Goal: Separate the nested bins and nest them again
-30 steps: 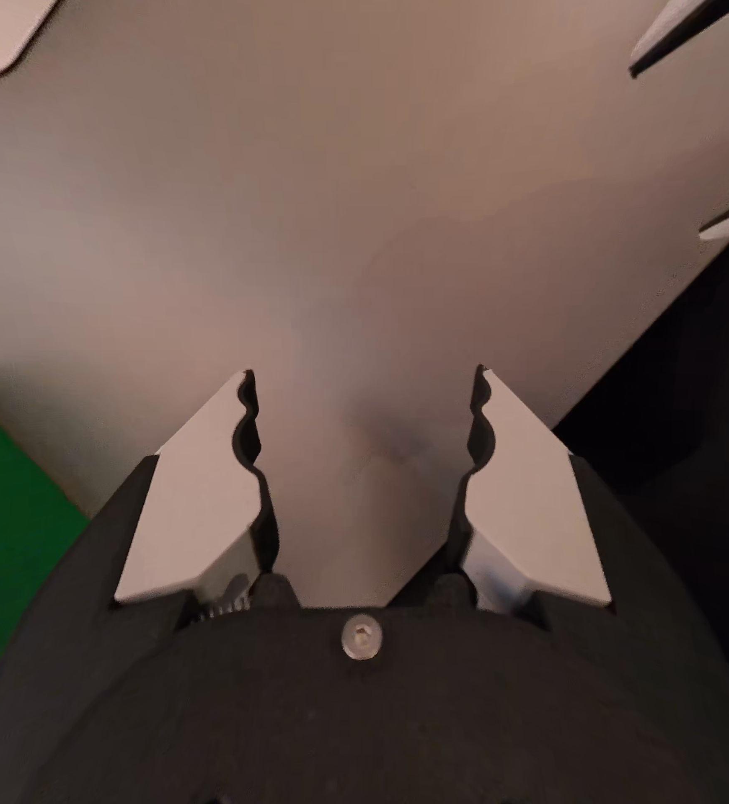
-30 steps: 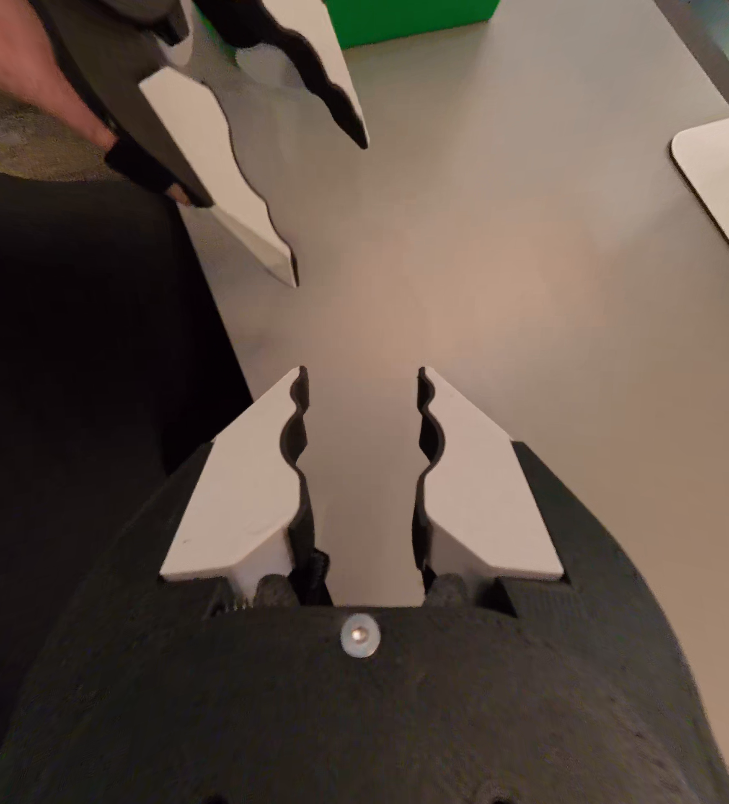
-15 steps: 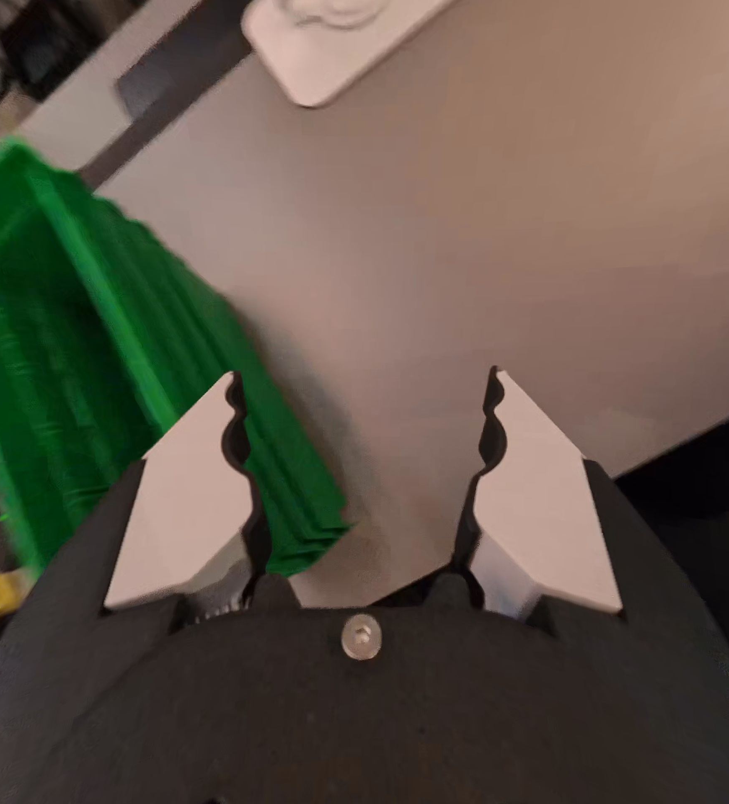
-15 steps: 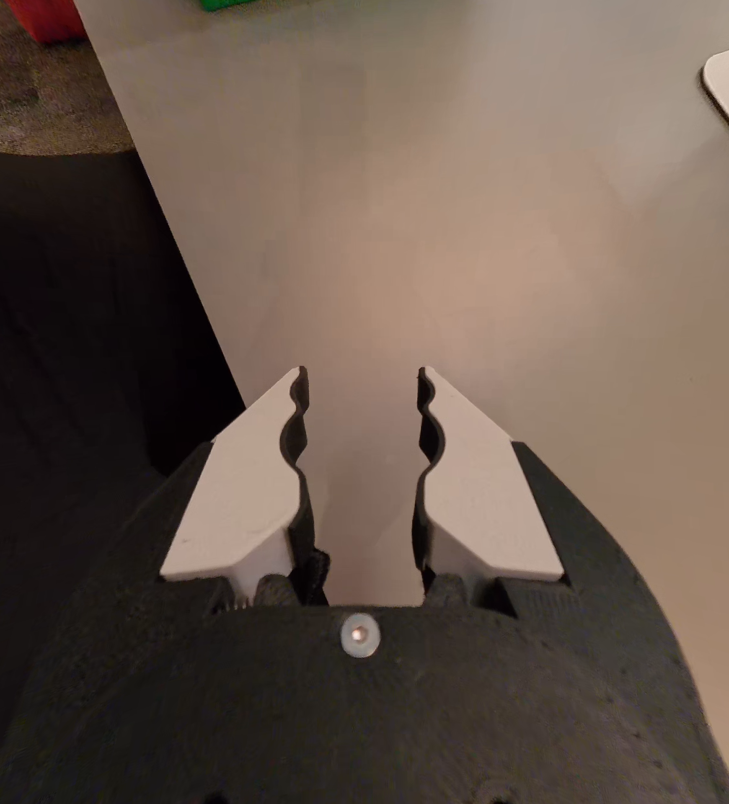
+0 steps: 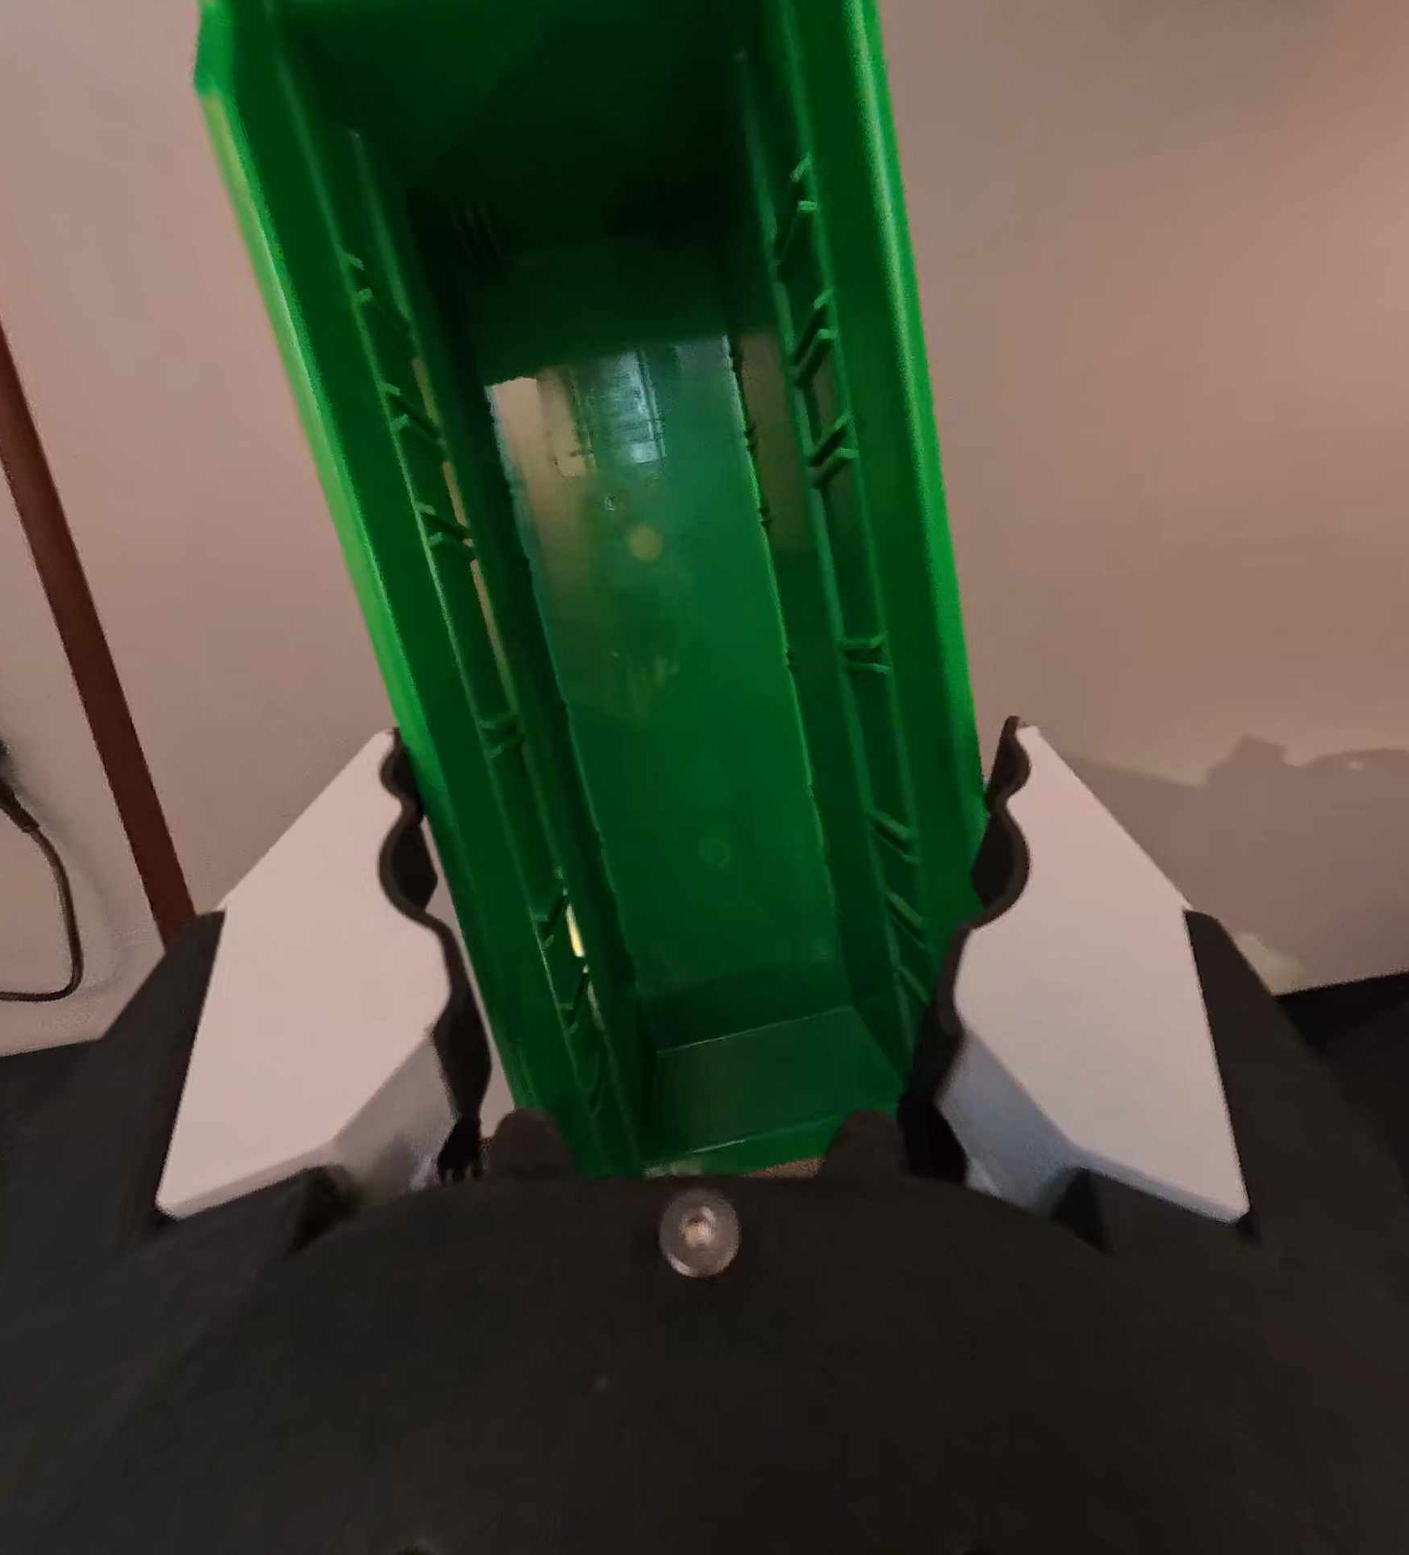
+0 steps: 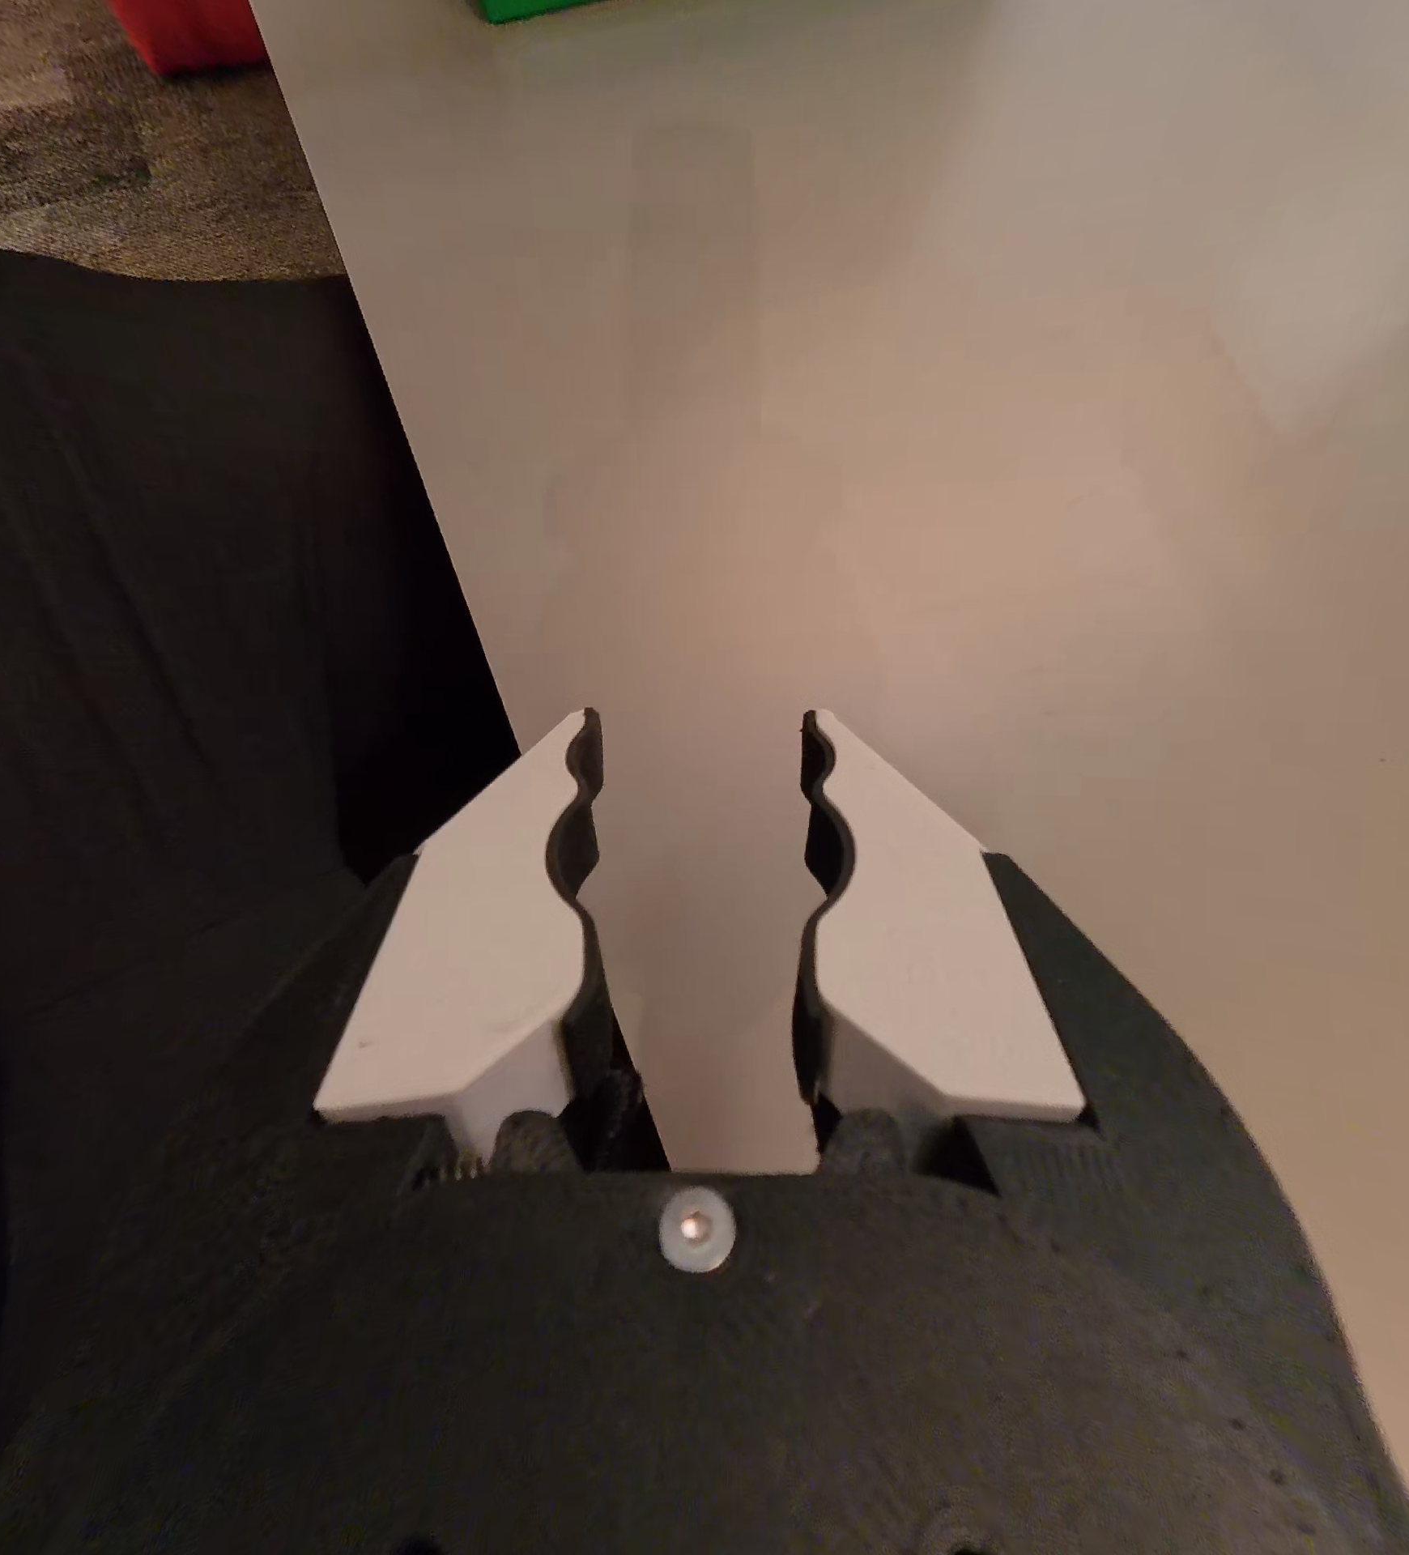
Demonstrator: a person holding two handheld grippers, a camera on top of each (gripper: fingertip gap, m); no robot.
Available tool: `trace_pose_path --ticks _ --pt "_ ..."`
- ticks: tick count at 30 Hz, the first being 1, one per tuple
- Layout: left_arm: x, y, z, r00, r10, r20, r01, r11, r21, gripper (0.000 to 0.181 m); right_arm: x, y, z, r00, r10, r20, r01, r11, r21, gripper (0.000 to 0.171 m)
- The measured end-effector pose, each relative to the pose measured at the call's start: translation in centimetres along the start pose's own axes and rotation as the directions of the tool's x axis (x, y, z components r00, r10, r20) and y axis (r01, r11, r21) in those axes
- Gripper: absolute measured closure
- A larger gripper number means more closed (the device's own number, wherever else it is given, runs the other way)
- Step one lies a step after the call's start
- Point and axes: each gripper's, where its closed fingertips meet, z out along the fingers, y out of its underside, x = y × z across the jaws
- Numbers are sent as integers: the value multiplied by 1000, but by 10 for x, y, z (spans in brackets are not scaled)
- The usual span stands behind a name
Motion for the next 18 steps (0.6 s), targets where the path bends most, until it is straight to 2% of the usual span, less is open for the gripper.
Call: trace_pose_path --ticks 2,7,18 --pt "0 0 0 1000 -1 -2 1 1000 2 52 1 0 -1 1000 8 6 -8 1000 3 125" --pt "-1 0 -4 1000 -1 -24 1 1000 -15 68 -3 -1 0 999 13 31 -14 1000 7 126" --pt "-5 -1 -7 999 -5 -43 6 1000 5 80 -3 2 1 999 18 41 -18 1000 -2 127"
